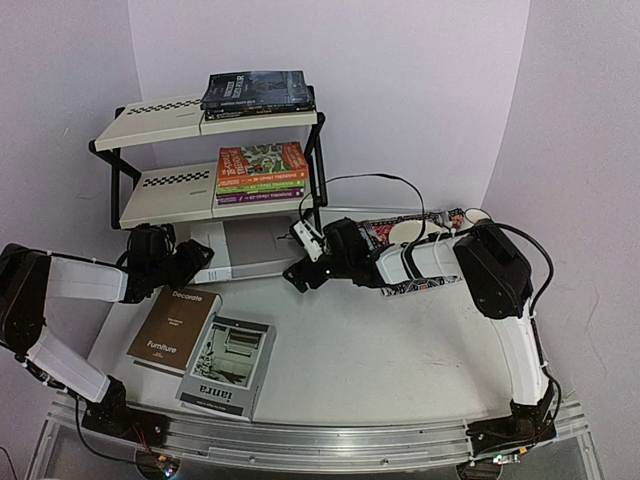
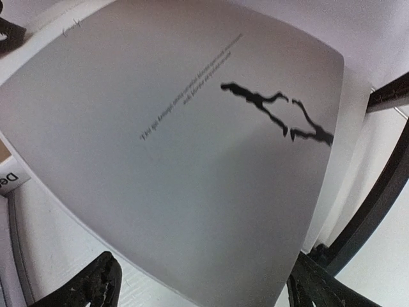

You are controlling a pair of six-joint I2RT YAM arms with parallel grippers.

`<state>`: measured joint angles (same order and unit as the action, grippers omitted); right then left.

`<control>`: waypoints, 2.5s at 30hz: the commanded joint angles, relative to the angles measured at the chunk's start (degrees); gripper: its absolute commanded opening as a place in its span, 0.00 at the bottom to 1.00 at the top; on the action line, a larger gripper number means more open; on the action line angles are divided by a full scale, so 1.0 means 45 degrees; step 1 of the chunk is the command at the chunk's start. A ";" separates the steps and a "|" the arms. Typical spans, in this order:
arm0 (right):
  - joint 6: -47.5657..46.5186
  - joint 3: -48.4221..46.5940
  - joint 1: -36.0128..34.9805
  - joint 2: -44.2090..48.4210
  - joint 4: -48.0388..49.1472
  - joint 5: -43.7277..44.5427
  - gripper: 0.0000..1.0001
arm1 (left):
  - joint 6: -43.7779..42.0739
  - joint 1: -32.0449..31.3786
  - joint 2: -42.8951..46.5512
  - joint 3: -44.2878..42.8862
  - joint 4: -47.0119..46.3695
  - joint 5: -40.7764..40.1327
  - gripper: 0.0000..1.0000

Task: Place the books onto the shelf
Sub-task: Adjust the book pile on the shelf.

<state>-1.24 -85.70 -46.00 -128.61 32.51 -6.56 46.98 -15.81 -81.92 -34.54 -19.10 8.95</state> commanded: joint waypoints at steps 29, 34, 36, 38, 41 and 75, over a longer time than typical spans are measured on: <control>0.1153 0.0349 -0.0024 0.0527 0.2237 0.0874 0.16 | -0.1263 -0.0050 -0.0060 -0.0854 -0.0416 -0.0427 1.00; 0.1073 0.0700 -0.0018 0.0745 0.2501 0.1002 0.11 | -0.1614 -0.0043 0.0069 -0.0694 -0.0422 -0.0819 1.00; 0.0982 0.0777 -0.0012 0.0800 0.2570 0.0987 0.10 | -0.1738 -0.0044 -0.0032 -0.0754 -0.0421 -0.0883 1.00; 0.0838 0.0851 0.0003 0.0830 0.2665 0.0845 0.11 | -0.1872 -0.0042 -0.0180 -0.0878 -0.0422 -0.0794 0.99; 0.0588 0.0970 0.0007 0.0859 0.2849 0.0579 0.19 | -0.1961 -0.0044 -0.0332 -0.1084 -0.0422 -0.0824 0.97; 0.0997 0.0105 0.0866 0.0274 0.2838 -0.1095 0.40 | -0.2119 -0.0049 -0.0849 -0.1833 -0.0421 -0.1211 0.96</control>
<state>2.12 -85.12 -41.80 -128.99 43.22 -12.46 40.00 -16.08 -88.36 -40.97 -16.84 5.38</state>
